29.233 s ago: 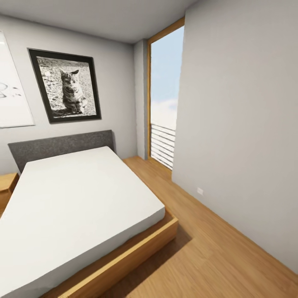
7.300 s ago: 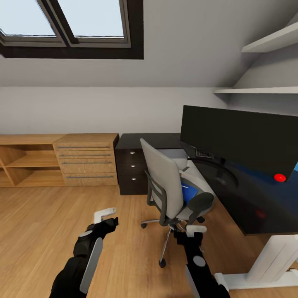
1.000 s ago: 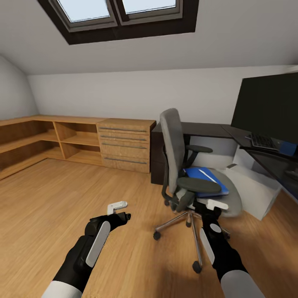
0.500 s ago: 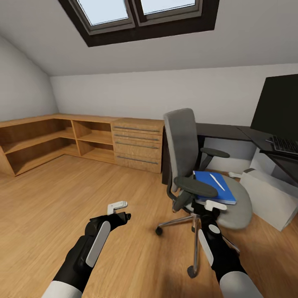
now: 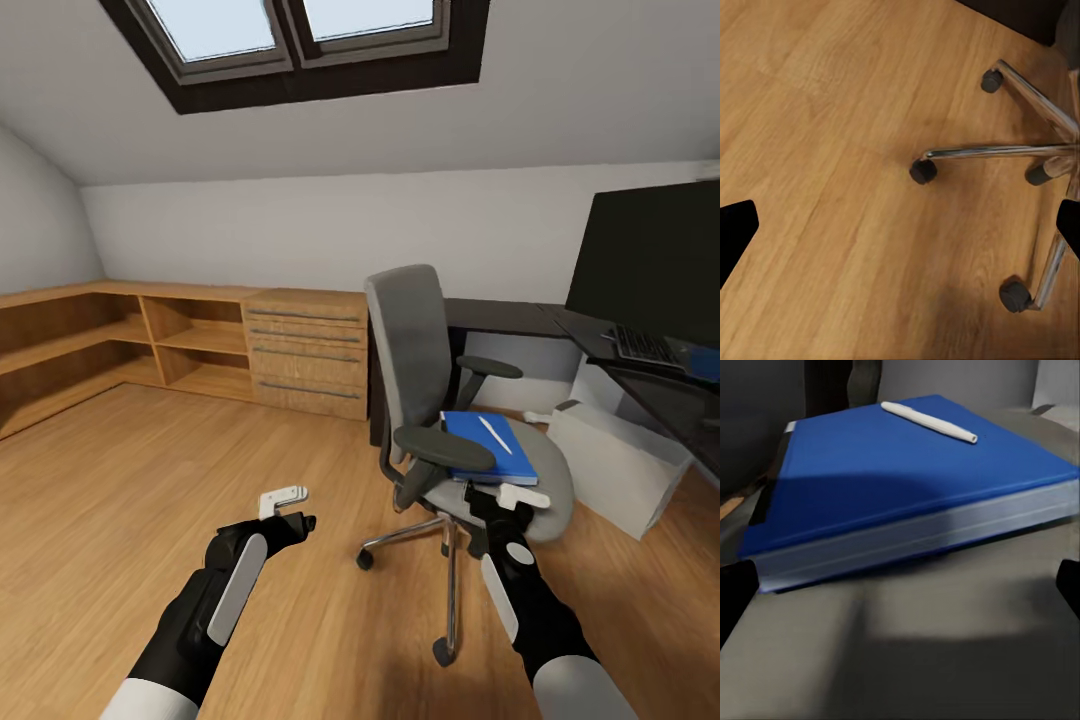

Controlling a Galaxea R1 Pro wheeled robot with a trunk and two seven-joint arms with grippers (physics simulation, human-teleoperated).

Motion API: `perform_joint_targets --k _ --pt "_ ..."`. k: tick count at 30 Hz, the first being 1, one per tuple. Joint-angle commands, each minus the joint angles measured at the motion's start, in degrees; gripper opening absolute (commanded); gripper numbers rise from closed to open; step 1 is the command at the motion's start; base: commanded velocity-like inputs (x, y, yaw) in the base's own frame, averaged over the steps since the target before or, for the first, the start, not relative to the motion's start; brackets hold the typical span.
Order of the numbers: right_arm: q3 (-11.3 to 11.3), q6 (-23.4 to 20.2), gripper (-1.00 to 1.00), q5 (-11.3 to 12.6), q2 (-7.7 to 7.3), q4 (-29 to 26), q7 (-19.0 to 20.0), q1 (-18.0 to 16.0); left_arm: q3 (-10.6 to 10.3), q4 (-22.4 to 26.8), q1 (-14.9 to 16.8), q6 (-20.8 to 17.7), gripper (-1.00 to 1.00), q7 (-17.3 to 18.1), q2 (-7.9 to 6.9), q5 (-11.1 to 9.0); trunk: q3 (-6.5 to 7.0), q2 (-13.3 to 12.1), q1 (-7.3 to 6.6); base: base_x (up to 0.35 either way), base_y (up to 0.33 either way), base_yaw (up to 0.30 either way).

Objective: In the bedroom, organize the workspace by keeping the computer under the desk, ensuring the monitor is on the desk, placing the keyboard on the desk next to the monitor, placing the mouse on the desk next to the keyboard, moving the folder from the swivel chair onto the desk next to the mouse, stacking the notebook on top of the folder with the pen on top of the notebook, and positioning the swivel chair next to the desk.

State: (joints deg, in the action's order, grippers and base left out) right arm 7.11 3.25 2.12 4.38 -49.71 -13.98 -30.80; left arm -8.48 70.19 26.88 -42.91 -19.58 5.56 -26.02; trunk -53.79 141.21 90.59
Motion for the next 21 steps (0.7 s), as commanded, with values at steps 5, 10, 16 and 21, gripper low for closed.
perform_joint_targets --k 5,10,16,21 --pt "0.1 0.2 1.0 0.2 -0.05 0.3 -0.1 0.0 0.0 0.1 0.0 -0.2 1.0 -0.6 -0.02 -0.6 0.17 0.0 -0.01 0.0 0.0 -0.246" --pt "0.2 0.2 1.0 0.3 -0.22 0.6 -0.2 0.0 0.0 0.1 0.0 -0.2 1.0 -0.6 -0.02 -0.6 0.39 0.0 -0.01 0.0 0.0 -0.251" --pt "1.0 0.1 1.0 0.6 -0.33 0.7 -0.1 0.0 0.3 0.1 0.0 -0.2 1.0 -0.6 -0.05 -0.7 0.56 0.0 -0.01 0.0 0.0 -0.218" --pt "1.5 0.1 1.0 2.5 -0.36 0.7 0.0 0.0 5.4 0.1 0.0 -0.2 1.0 -0.4 -0.19 -0.9 0.57 0.0 -0.01 0.0 0.0 -0.036"
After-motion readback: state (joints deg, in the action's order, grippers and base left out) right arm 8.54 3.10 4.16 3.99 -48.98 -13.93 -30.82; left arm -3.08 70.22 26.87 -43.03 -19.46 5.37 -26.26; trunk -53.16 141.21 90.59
